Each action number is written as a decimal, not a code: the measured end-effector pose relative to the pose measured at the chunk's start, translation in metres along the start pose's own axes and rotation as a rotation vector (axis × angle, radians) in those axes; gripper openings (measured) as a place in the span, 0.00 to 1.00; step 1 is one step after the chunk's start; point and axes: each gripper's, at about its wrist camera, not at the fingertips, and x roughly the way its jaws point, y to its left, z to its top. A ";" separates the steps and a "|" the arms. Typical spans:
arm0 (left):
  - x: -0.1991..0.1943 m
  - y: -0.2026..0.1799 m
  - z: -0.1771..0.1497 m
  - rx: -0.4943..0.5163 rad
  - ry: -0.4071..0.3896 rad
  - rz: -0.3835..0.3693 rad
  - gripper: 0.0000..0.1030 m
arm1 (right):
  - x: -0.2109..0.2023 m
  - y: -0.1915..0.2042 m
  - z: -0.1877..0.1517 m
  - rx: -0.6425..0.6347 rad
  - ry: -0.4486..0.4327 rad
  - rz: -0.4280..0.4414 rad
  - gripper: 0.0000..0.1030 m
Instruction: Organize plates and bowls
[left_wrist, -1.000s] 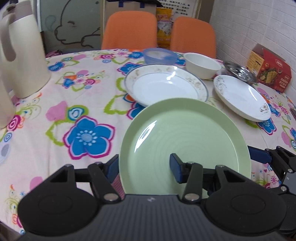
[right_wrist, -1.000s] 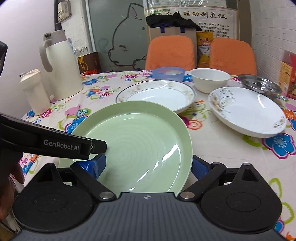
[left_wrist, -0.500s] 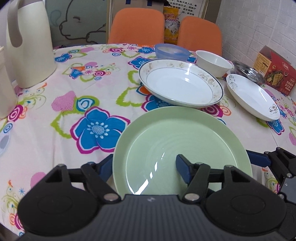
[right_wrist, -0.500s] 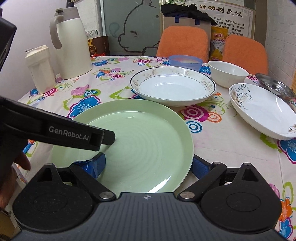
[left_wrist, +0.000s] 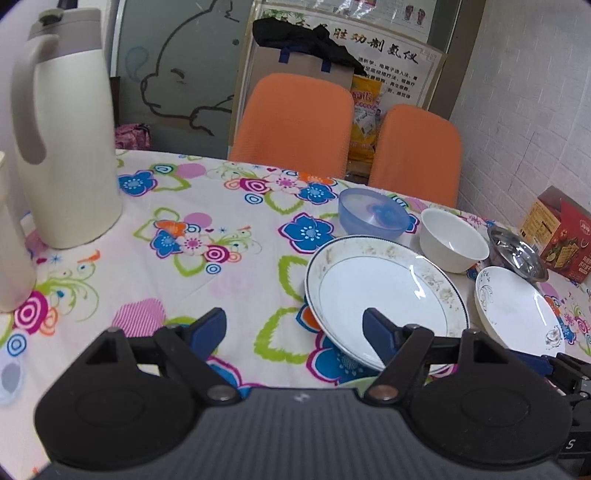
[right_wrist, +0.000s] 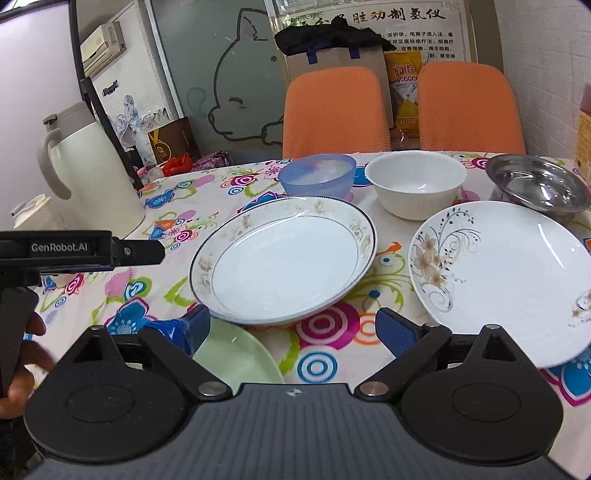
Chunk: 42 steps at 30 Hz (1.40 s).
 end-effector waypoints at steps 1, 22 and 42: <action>0.010 -0.002 0.006 0.010 0.017 -0.009 0.73 | 0.007 -0.002 0.005 0.004 0.001 0.000 0.81; 0.113 -0.008 0.036 0.050 0.228 -0.023 0.73 | 0.072 0.001 0.019 -0.162 0.087 -0.069 0.85; 0.092 -0.033 0.049 0.135 0.175 -0.038 0.39 | 0.059 0.011 0.038 -0.132 0.039 -0.048 0.84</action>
